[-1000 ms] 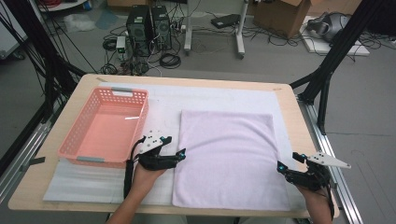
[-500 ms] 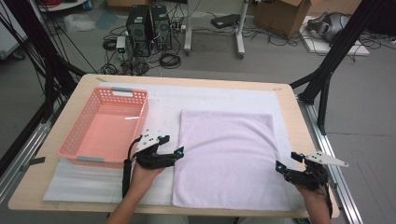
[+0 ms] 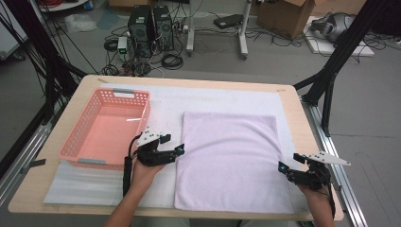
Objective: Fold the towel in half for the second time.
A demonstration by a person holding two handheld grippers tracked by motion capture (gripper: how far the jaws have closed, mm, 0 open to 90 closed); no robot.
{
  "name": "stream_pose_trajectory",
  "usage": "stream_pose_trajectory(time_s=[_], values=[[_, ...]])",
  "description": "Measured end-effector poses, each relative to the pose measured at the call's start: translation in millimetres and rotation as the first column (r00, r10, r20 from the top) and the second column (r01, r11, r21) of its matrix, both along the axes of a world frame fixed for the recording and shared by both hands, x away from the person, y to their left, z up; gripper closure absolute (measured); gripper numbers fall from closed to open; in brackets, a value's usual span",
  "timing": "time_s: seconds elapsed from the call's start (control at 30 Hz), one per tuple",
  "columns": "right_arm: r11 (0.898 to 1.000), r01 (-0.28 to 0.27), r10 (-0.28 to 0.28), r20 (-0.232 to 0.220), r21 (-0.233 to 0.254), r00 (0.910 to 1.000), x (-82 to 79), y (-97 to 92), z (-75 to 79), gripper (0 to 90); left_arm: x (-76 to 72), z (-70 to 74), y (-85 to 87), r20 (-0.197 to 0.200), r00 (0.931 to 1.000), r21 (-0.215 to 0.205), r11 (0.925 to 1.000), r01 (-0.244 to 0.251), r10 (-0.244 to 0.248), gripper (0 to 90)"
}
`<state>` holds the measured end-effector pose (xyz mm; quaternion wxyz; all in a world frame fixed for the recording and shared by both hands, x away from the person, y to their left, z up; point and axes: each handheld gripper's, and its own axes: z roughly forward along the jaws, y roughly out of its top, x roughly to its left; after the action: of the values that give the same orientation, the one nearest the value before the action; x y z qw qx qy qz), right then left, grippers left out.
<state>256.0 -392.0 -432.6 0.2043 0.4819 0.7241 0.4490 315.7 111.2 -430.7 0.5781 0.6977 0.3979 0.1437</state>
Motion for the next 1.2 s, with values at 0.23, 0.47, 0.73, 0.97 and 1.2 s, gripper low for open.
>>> stream_pose_trajectory(time_s=[0.23, 0.47, 0.73, 0.97, 1.2], values=[[1.0, -0.007, 0.008, -0.014, 0.016, 0.9999, 10.5, -0.5, 2.1, 19.7, 19.8, 7.4, -16.7, -0.032, 0.9994, 0.014, 0.9998, 0.014, -0.014, 30.4], [0.999, -0.05, 0.049, -0.034, -0.013, 0.9982, 31.0, 4.9, 8.2, 19.7, 52.6, 3.9, -32.0, -0.091, 0.9958, 0.115, 0.9934, -0.002, 0.013, 35.3], [1.0, -0.014, 0.014, -0.092, -0.007, 0.9957, 71.4, 2.3, 6.7, 26.3, 79.8, -20.5, -27.8, -0.172, 0.9805, 0.178, 0.9819, -0.065, 0.096, 39.6], [0.999, 0.025, -0.031, -0.142, -0.045, 0.9893, 103.5, 0.5, 6.7, 42.6, 97.6, -20.5, -35.2, -0.188, 0.9727, 0.216, 0.9718, -0.095, 0.137, 39.2], [0.994, 0.065, -0.08, -0.172, -0.088, 0.9819, 130.7, 1.8, -0.3, 47.9, 116.5, -21.3, -38.1, -0.213, 0.9613, 0.219, 0.9675, -0.127, 0.174, 40.3]])
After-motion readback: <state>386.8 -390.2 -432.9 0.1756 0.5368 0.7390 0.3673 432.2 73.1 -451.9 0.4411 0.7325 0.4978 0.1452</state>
